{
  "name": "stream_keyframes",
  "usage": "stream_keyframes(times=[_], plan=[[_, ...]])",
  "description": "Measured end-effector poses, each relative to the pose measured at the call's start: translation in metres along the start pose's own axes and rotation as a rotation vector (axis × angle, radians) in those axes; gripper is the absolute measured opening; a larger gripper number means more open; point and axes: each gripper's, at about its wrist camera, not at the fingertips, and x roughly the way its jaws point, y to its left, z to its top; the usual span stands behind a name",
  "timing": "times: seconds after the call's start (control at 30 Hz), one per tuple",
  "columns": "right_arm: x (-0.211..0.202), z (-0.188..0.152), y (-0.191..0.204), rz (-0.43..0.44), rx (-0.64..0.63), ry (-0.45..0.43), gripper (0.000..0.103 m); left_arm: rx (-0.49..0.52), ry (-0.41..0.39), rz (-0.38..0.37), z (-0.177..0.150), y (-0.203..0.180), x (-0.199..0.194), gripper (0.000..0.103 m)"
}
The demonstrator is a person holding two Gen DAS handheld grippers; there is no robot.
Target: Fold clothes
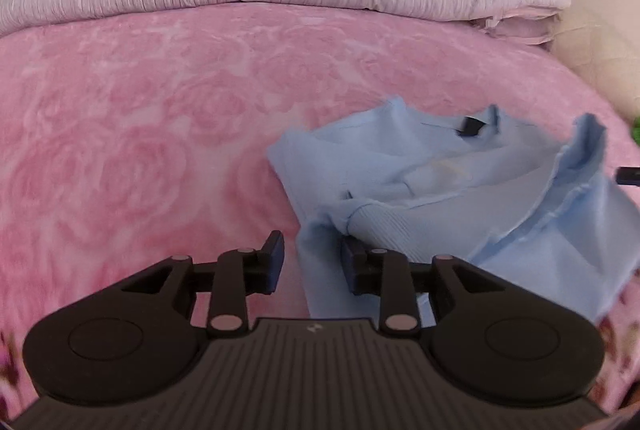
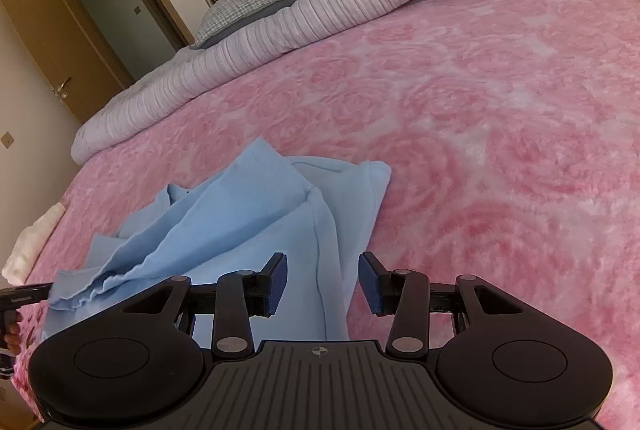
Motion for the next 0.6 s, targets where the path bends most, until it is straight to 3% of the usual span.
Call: stream_keyframes(times=[0.13, 0.23, 0.43, 0.47, 0.6], plan=[[0.007, 0.006, -0.002, -0.002, 0.000, -0.008, 0.044, -0.374, 0.056, -0.101, 0.014, 0.039, 0.026, 0.029], [0.011, 0.010, -0.002, 0.007, -0.008, -0.011, 0.044, -0.499, 0.068, -0.156, 0.010, 0.051, 0.032, 0.027], [0.022, 0.015, -0.002, 0.044, -0.055, -0.003, 0.044, -0.649, 0.046, -0.303, -0.006, 0.068, 0.022, 0.026], [0.025, 0.016, -0.002, 0.052, -0.058, 0.000, 0.044, -0.647, 0.040, -0.307, -0.005, 0.069, 0.020, 0.026], [0.035, 0.020, -0.003, 0.095, -0.049, 0.006, 0.044, -0.483, 0.035, -0.253, 0.008, 0.054, 0.016, 0.028]])
